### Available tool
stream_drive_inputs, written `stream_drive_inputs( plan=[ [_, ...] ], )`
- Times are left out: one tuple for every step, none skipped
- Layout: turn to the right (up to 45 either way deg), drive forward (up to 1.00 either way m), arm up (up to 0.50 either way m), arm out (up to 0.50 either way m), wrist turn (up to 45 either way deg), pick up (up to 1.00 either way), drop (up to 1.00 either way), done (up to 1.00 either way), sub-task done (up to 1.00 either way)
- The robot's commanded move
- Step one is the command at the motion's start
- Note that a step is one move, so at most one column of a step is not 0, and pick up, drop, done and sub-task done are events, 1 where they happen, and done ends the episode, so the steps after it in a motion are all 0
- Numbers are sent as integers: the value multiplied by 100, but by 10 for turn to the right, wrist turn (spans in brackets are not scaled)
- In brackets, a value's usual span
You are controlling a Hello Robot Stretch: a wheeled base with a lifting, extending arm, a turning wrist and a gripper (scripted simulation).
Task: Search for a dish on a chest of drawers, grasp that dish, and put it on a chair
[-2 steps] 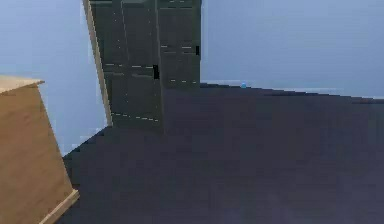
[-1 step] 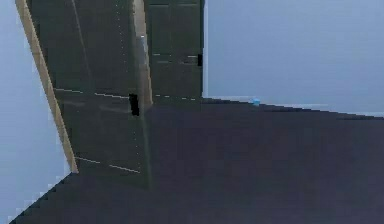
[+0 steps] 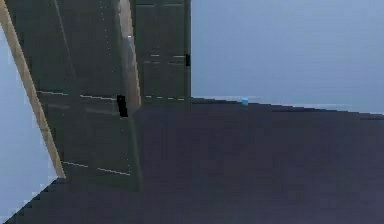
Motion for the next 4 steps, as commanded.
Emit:
stream_drive_inputs(
  plan=[
    [0, 95, 0, 0, 0, 0, 0, 0, 0],
    [-30, 0, 0, 0, 0, 0, 0, 0, 0],
    [0, 100, 0, 0, 0, 0, 0, 0, 0],
    [0, 15, 0, 0, 0, 0, 0, 0, 0]
  ],
)
